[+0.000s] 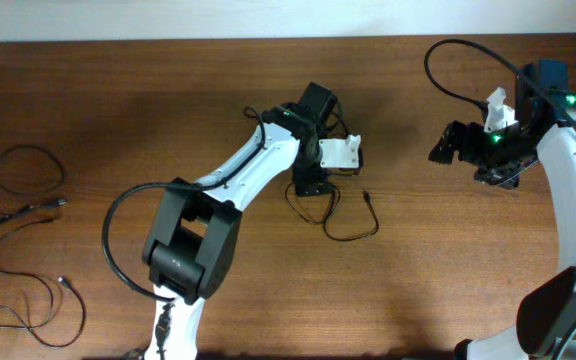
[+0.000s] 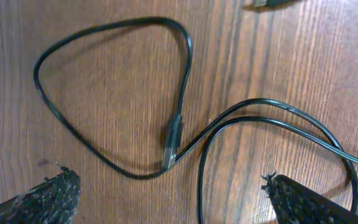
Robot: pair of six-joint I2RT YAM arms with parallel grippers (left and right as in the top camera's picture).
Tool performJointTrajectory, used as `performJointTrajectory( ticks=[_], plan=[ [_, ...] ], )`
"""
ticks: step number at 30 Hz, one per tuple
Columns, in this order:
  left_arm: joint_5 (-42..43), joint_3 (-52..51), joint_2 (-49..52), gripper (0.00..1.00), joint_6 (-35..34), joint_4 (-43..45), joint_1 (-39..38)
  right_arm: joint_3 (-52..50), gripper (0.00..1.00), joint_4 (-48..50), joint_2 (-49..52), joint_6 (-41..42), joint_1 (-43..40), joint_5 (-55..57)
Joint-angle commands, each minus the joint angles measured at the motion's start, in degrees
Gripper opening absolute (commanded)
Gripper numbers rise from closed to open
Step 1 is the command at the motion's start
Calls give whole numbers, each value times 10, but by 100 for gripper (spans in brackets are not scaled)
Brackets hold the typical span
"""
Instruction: Untangle cables
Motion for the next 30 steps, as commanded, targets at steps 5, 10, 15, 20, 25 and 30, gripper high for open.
performJointTrajectory(
  ticks=[5,10,15,20,25,30],
  plan=[
    [16,-5,37,100,36,20,-11,-2,96,1,-6,-5,3,8],
    [16,-5,73,96,35,38,-15,-2,96,1,-6,-5,3,8],
    [15,-5,74,59,-48,-1,-17,-2,96,2,-6,-5,3,16],
    [-96,-5,74,44,-386,-27,-16,-2,96,-4,-6,-5,3,16],
    [-106,-5,74,38,-605,-64,-14,-2,96,-10,-6,-5,3,16],
    [-35,-5,74,38,-605,-93,-19,-2,96,-10,-6,-5,3,16]
  ],
)
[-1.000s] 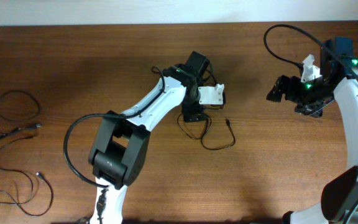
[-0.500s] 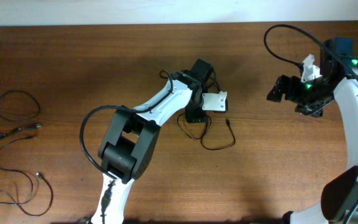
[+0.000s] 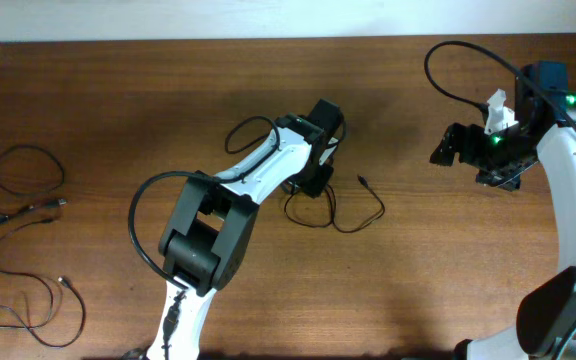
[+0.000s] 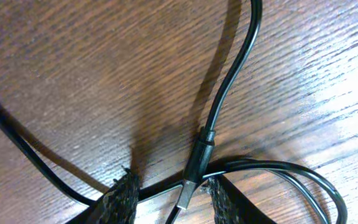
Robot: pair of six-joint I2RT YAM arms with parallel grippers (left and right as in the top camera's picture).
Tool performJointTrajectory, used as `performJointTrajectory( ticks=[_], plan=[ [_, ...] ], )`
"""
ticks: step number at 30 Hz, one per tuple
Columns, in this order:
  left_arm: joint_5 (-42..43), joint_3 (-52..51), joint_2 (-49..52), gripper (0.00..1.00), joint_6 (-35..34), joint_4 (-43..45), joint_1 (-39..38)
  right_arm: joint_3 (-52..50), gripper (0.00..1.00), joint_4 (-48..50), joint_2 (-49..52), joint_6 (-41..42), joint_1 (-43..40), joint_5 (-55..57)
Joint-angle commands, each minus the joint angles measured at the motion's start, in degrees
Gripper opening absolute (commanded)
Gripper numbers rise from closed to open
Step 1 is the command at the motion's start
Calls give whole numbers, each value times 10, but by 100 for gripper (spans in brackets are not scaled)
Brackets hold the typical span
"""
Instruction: Untangle cables
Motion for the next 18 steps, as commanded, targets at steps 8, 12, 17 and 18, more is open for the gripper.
performJointTrajectory(
  ticks=[8,12,17,18],
  plan=[
    [21,98,22,0,10,-57,25,-2,96,-2,-7,-5,3,5],
    [21,329,21,0,58,-224,43,-2,96,-2,-7,-5,3,5],
    [21,584,21,0,57,-287,135,-2,96,-2,-7,-5,3,5],
    [21,615,21,0,57,-292,172,-2,96,-2,-7,-5,3,5]
  ],
)
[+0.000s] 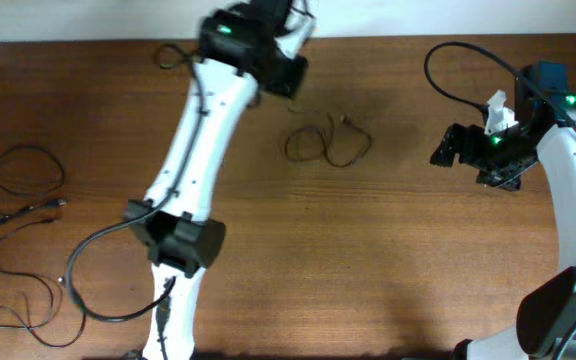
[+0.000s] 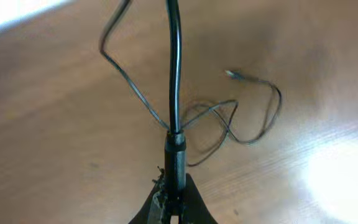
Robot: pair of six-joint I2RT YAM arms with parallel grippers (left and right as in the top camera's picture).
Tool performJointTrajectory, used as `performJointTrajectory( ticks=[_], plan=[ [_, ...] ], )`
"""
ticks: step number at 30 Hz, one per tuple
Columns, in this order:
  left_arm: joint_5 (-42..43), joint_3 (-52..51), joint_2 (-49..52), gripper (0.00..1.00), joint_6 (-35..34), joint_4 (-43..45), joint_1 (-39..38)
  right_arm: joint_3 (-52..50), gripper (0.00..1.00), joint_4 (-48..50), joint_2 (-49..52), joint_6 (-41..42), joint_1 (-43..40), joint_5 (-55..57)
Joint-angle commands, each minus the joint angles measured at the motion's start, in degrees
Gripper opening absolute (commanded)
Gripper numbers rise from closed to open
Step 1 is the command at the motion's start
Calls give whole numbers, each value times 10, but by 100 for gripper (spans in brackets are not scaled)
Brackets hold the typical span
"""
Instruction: Untangle cables
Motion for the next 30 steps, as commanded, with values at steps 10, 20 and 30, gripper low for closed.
performJointTrajectory(
  ticks=[10,20,30],
  plan=[
    [0,-31,35,0,38,-38,79,-2,96,2,-7,-4,3,3],
    [-152,-177,151,23,49,153,104,-2,96,4,-7,-4,3,3],
    [-152,-178,212,29,49,164,104,-2,96,11,-7,-5,3,4]
  ],
)
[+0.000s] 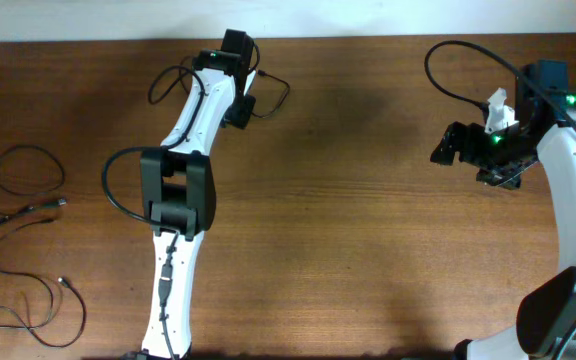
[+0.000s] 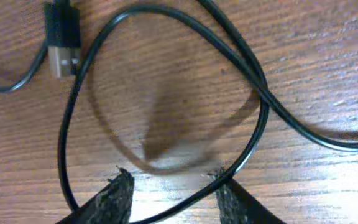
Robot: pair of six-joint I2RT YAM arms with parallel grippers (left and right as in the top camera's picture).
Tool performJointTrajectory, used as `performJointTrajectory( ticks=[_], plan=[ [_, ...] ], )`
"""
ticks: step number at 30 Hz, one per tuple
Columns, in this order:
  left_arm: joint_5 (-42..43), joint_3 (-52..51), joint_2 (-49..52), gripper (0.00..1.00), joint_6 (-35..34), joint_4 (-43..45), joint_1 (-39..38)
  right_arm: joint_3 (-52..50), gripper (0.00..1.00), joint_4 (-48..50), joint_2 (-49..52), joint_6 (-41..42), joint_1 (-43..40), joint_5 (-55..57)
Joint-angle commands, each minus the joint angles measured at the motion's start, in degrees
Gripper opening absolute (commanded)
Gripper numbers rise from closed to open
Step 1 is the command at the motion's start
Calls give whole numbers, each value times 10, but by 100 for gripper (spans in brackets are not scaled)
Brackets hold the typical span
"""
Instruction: Untangle cables
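Note:
A black cable [image 2: 255,87] lies in loops on the wooden table [image 1: 368,250], its USB plug [image 2: 61,45] flat on the wood at the upper left of the left wrist view. From overhead, this cable [image 1: 274,92] sits at the back, left of centre. My left gripper [image 1: 240,108] is low over it and open [image 2: 173,177]. One strand runs across the gap between the fingers [image 2: 118,191] without being pinched. My right gripper [image 1: 447,147] hovers at the right side, far from the cable; its jaws are too small to read.
Two more thin black cables lie near the left edge, one in loops [image 1: 23,185] and one toward the front [image 1: 38,300]. The left arm's own hose [image 1: 164,84] curls beside its wrist. The right arm's hose [image 1: 448,55] arches at the back right.
My left gripper was shut on the USB plug, held above the table with the cable hanging toward the middle. Now it is open, the plug lies on the wood, and the cable is at the back left.
The left gripper first hung open over the cable's loops at the table's middle. Then its fingers stood on either side of the plug. Then it held the plug up near the back. Now the cable lies farther back and left, released. The right arm has stayed still.

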Motion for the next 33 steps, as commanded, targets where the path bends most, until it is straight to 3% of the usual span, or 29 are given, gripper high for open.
performJointTrajectory(
  ticks=[1,2,6,9,12,13,14,15,16,21,23,25,26,27,29,33],
  plan=[
    [-6,-3,28,13,0,-8,2,-2,96,2,-6,-5,3,3],
    [-6,-3,28,0,0,-8,3,-2,96,2,-6,-5,3,3],
    [-5,55,-15,0,-52,-74,6,-2,96,2,-6,-5,3,7],
    [-2,163,-143,0,-75,-131,18,-2,96,2,-6,-5,3,7],
    [-2,181,-273,0,-75,-110,40,-2,96,3,-6,-5,3,7],
    [-2,181,-289,5,-75,-107,45,-2,96,4,-6,-5,3,7],
    [-2,181,-292,33,-75,-111,47,-2,96,4,-6,-5,3,7],
    [-2,180,-290,51,-82,-124,46,-2,96,4,-6,-5,3,7],
    [-2,179,-288,56,-107,-138,46,-2,96,4,-6,-5,3,7],
    [0,179,-267,56,-176,-130,47,-2,96,3,-6,-5,3,7],
    [66,179,-255,48,-183,-123,45,-2,96,4,-6,-5,3,7],
    [80,179,-238,46,-183,-126,43,-2,96,3,-6,-5,3,7],
    [80,178,-226,40,-187,-128,45,-2,96,1,-6,-5,3,7],
    [80,177,-215,41,-226,-131,48,-2,96,1,-6,-5,3,7],
    [74,176,-185,52,-297,-140,57,-2,96,1,-6,-5,3,7],
    [74,176,-116,52,-339,-139,60,-2,96,2,-6,-5,3,7]
  ],
)
